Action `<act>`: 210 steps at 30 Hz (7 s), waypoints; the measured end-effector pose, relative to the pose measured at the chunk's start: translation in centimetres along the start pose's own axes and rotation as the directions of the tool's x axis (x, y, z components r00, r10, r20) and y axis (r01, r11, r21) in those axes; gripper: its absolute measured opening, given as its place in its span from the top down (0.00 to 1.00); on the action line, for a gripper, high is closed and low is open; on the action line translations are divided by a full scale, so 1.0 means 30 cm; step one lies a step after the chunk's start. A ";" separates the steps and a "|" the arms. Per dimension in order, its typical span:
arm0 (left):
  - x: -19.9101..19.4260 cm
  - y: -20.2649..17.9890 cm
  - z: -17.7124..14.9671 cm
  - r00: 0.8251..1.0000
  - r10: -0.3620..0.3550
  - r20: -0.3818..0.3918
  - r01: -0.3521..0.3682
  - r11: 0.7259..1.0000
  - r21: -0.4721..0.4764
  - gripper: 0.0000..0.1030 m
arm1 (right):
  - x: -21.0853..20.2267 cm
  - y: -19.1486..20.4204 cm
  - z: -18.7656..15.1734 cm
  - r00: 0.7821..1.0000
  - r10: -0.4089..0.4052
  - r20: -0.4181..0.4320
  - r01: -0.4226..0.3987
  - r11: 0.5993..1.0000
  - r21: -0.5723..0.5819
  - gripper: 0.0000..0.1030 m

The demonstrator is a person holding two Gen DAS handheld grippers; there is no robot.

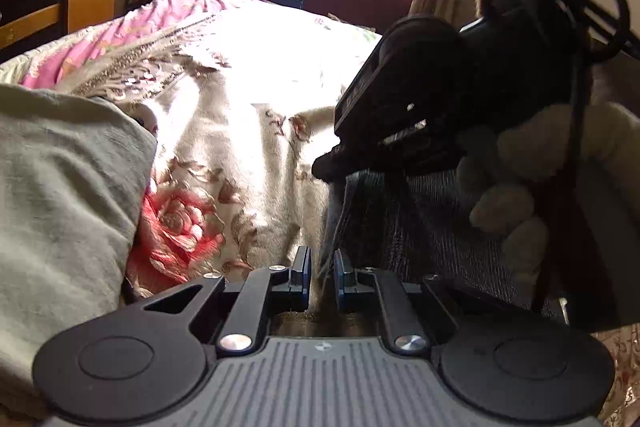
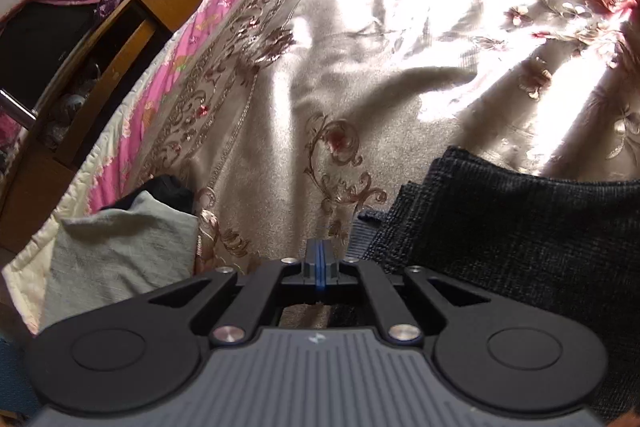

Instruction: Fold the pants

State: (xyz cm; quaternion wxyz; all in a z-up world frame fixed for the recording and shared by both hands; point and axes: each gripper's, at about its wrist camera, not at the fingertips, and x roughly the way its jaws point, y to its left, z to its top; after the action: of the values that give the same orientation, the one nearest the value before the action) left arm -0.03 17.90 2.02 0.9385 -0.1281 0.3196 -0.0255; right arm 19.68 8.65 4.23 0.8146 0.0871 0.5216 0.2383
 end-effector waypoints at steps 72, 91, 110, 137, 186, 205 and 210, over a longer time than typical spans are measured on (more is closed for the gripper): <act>0.037 0.136 -0.016 0.997 -0.066 -0.047 0.061 0.992 -0.111 0.59 | 0.065 0.209 -0.069 0.978 -0.169 0.126 0.199 0.934 -0.296 0.50; 0.088 -0.024 0.081 0.999 -0.016 0.028 0.011 0.988 0.157 0.52 | -0.318 -0.561 -0.178 0.955 -0.104 0.278 0.017 0.954 0.298 0.52; 0.206 -0.087 0.028 0.979 -0.128 -0.158 0.122 0.991 -0.048 0.44 | -0.299 -0.848 -0.098 0.961 0.005 0.277 -0.123 0.904 0.410 0.93; 0.301 -0.333 0.154 1.000 -0.003 0.010 0.000 0.952 0.306 0.51 | -0.482 -0.649 -0.386 0.926 -0.117 0.359 0.087 0.991 0.099 0.90; -0.010 -0.420 -0.066 0.990 0.074 -0.118 -0.045 0.971 0.234 0.37 | -0.611 -0.470 -0.650 0.915 -0.166 0.367 0.130 0.984 0.122 0.87; -0.130 -0.507 -0.120 0.994 0.113 0.004 -0.110 0.964 0.243 0.00 | -0.643 -0.442 -0.752 0.901 -0.149 0.408 0.094 0.984 0.152 0.86; -0.109 -0.525 -0.146 0.982 0.189 -0.016 -0.177 0.942 0.283 0.00 | -0.632 -0.455 -0.767 0.902 -0.152 0.404 0.093 0.982 0.163 0.86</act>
State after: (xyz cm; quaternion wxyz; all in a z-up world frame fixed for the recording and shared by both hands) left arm -4.74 2.15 4.68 0.9384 0.0371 0.3434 0.0141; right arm -3.27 -14.77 4.08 0.9120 0.1595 0.3564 0.1256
